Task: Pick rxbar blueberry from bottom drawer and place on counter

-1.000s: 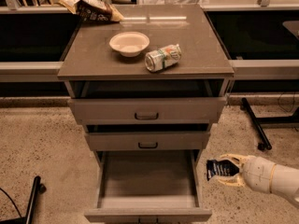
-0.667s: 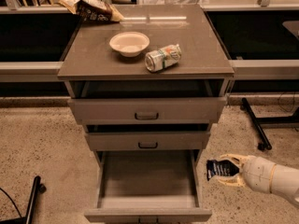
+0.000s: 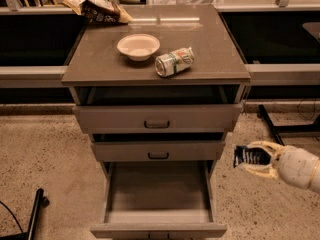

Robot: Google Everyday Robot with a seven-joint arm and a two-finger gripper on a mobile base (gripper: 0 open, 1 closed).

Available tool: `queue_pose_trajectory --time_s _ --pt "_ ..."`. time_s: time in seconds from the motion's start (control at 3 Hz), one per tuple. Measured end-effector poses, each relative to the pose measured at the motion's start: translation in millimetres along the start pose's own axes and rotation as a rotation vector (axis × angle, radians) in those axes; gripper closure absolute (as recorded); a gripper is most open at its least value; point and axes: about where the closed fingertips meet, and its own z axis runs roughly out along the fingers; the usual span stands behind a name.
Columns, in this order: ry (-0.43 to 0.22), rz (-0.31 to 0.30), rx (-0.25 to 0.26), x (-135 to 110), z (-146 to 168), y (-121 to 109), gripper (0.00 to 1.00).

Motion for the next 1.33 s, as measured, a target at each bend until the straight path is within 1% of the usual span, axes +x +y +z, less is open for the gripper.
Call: queue_pose_trajectory --time_s 0.33,0.67,1.0,1.33 --pt "0.032 -0.09 0.081 -10.6 -23.4 -72.3 1.0" --pt "0.053 -0.175 0.077 -26.1 -32.9 -141.0 1.0" --pt "0.073 -0.28 0.033 -52.4 -23.6 -204.2 1.0" --pt "0.101 -0.35 -0.045 -68.6 -14.8 -252.3 1.0"
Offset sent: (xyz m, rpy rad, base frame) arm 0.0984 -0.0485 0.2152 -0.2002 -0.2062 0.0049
